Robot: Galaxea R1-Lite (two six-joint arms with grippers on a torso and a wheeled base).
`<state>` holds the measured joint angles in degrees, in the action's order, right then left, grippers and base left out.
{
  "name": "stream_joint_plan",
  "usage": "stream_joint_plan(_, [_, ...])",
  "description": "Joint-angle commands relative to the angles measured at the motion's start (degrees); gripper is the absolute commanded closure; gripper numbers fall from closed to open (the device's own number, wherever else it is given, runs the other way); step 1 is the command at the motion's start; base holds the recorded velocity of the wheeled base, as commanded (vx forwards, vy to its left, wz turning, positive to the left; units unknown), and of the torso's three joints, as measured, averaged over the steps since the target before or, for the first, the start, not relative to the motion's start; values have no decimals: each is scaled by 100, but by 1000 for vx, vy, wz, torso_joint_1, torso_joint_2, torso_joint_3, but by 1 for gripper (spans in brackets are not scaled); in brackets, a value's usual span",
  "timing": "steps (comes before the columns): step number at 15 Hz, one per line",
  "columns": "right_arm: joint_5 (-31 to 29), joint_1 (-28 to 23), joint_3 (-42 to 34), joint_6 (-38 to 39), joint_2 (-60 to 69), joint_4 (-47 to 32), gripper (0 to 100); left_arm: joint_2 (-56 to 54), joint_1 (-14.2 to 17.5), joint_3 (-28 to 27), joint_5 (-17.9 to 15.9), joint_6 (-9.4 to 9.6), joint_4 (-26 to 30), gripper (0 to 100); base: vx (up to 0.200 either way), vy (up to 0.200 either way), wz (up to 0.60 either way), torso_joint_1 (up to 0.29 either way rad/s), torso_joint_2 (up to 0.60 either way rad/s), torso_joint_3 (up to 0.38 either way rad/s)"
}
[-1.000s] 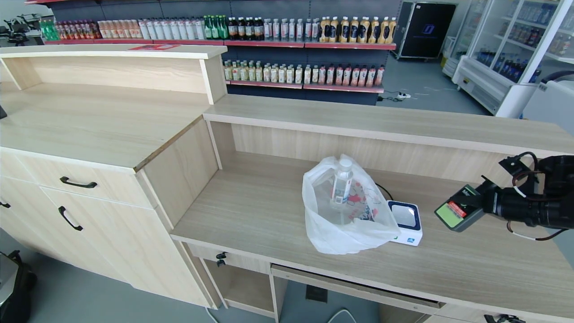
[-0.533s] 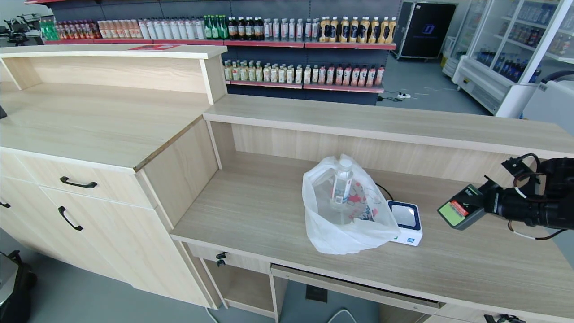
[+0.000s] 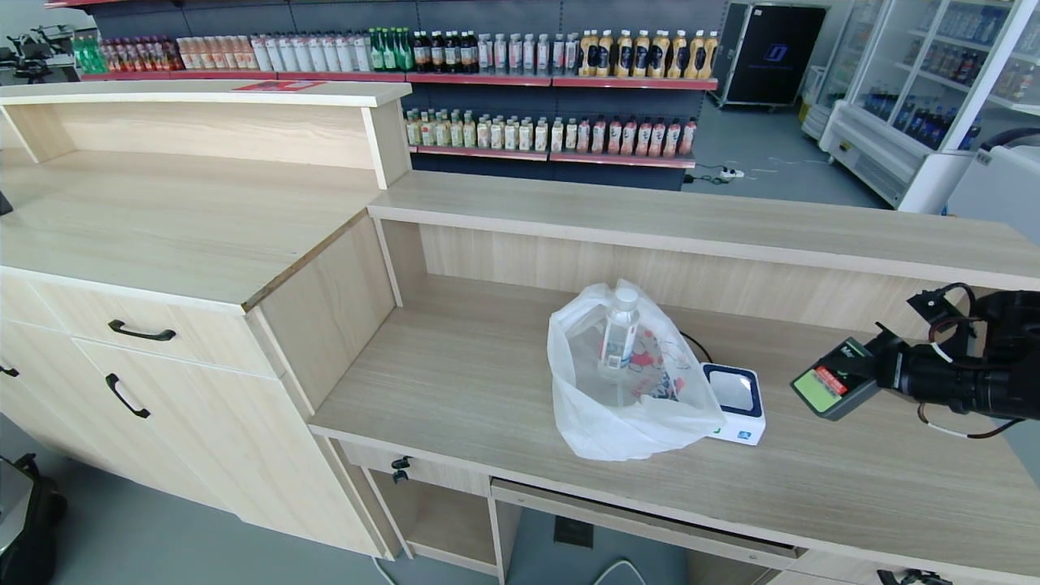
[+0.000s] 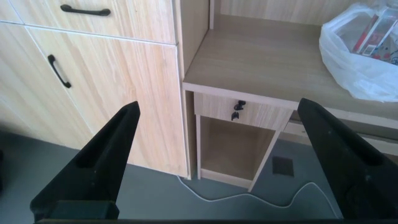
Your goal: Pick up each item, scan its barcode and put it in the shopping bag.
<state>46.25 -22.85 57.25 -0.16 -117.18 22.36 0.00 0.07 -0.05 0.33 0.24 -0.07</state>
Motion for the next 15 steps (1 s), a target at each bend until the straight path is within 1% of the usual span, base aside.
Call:
stream_joint_plan(1, [-11,-1,-21,-11,-33,5,100,0,1,5,2,2,-1,0,0,0,0,0,0,0])
stream_joint_plan(13, [7,-80,-47,-2,-139,41,100,0,1,-4,2,2,-1,0,0,0,0,0,0,0])
stream_joint_plan(15, [7,-62,6,7,-262,181,100,0,1,5,2,2,-1,0,0,0,0,0,0,0])
